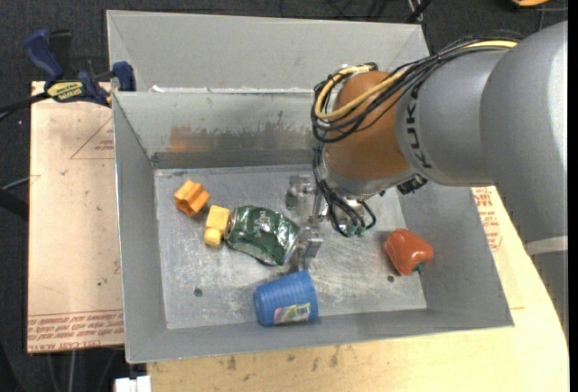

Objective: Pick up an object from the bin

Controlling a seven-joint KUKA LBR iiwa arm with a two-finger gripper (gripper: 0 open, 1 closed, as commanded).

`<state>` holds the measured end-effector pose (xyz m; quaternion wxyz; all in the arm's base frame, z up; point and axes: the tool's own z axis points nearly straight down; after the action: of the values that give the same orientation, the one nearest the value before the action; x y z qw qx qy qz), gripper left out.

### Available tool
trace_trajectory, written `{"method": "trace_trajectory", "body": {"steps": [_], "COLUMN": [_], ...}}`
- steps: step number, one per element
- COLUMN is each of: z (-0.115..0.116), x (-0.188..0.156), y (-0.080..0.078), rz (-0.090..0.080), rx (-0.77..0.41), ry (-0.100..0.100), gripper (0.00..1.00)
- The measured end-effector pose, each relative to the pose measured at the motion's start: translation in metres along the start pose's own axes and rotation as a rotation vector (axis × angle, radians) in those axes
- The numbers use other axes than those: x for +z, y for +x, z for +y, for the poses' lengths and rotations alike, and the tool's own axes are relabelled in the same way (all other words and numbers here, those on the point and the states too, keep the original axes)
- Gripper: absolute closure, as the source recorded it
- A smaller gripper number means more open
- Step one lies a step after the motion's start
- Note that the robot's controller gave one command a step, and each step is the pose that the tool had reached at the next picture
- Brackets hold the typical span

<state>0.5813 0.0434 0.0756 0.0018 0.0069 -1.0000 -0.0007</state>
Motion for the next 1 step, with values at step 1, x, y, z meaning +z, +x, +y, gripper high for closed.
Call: {"method": "trace_trajectory", "body": {"steps": [1], "z": [0.0009], "x": [-0.0033], "y": [0.0175], "rz": [-0.007], "rx": [0.026], "ry": [0.0], "gripper": [0.0]}}
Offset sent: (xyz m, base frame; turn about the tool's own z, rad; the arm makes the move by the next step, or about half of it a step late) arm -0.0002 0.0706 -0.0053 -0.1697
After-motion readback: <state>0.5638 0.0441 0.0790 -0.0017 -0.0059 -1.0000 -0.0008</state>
